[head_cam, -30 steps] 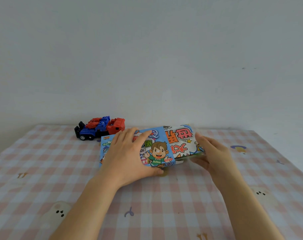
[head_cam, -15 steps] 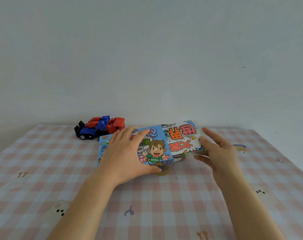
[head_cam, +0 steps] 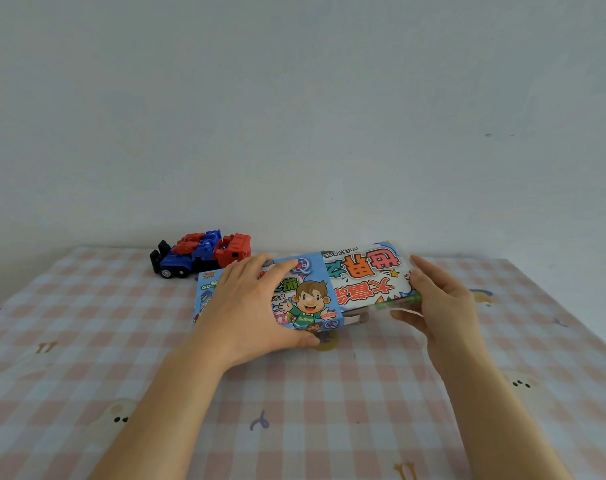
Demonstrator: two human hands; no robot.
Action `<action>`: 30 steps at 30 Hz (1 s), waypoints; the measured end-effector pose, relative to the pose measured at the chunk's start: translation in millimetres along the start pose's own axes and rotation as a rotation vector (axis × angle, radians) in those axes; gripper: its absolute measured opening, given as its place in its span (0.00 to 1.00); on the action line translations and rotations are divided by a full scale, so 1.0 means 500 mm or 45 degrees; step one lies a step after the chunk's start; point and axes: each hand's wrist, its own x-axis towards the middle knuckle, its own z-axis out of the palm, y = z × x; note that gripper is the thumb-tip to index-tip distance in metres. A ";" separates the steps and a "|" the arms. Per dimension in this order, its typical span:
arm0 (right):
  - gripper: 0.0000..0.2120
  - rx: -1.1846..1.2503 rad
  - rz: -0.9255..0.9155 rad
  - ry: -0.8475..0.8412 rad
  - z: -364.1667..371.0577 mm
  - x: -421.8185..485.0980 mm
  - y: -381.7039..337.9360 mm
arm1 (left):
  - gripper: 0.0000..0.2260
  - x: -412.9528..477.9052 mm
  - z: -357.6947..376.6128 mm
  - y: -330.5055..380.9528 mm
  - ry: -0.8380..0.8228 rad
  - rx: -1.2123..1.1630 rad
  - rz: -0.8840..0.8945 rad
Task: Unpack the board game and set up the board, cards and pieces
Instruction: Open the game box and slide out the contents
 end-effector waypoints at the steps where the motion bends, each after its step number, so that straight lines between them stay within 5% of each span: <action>1: 0.14 0.005 -0.007 0.020 -0.002 0.002 0.000 | 0.55 0.000 -0.001 -0.001 0.009 -0.005 0.005; 13: 0.15 0.194 0.001 0.220 -0.024 0.012 -0.007 | 0.54 0.001 -0.015 -0.026 0.143 0.056 -0.079; 23: 0.14 0.280 0.010 0.359 -0.042 0.013 -0.018 | 0.47 0.004 -0.030 -0.028 0.519 0.034 -0.174; 30: 0.12 -0.005 0.052 0.143 -0.022 0.012 -0.008 | 0.45 0.007 -0.032 -0.012 0.598 -0.075 -0.142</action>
